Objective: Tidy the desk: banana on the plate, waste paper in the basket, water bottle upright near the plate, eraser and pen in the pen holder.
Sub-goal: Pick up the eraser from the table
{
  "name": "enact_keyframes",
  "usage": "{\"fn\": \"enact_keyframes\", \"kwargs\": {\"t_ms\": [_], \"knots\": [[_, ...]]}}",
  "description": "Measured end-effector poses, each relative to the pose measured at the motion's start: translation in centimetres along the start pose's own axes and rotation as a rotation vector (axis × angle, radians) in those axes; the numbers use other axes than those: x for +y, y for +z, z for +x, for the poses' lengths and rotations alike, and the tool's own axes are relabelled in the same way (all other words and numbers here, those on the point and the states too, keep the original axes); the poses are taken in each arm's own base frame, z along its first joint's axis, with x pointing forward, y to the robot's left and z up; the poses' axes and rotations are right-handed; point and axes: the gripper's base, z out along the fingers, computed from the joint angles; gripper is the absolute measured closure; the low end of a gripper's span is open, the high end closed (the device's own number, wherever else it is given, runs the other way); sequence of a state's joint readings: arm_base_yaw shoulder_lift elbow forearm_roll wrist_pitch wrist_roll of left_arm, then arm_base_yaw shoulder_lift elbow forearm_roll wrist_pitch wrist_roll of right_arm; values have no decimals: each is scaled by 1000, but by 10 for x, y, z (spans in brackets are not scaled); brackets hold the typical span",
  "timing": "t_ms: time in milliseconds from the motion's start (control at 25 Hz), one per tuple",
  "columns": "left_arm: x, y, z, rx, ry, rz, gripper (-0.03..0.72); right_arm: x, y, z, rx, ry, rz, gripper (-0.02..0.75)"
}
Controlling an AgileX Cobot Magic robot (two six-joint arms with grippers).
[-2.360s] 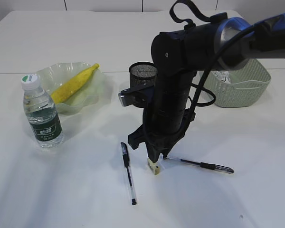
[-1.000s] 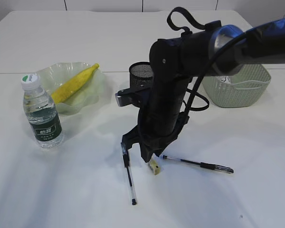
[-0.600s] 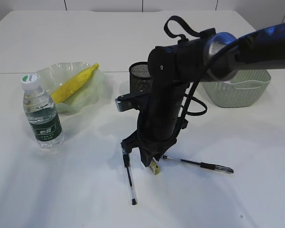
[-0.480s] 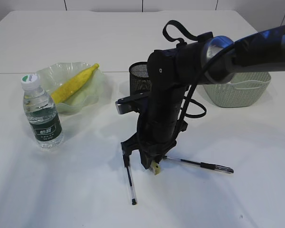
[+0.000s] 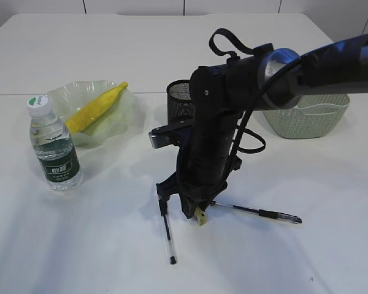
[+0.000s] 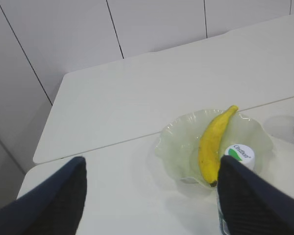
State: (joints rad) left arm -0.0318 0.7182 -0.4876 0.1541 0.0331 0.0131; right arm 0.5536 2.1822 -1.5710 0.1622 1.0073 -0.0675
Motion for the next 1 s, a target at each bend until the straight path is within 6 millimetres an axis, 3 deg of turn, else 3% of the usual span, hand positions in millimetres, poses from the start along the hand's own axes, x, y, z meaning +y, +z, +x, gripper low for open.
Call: {"fn": "enact_keyframes", "kwargs": {"t_ms": [1000], "knots": [[0, 0, 0, 0, 0, 0, 96, -3, 0, 0, -5, -23, 37, 496]]}}
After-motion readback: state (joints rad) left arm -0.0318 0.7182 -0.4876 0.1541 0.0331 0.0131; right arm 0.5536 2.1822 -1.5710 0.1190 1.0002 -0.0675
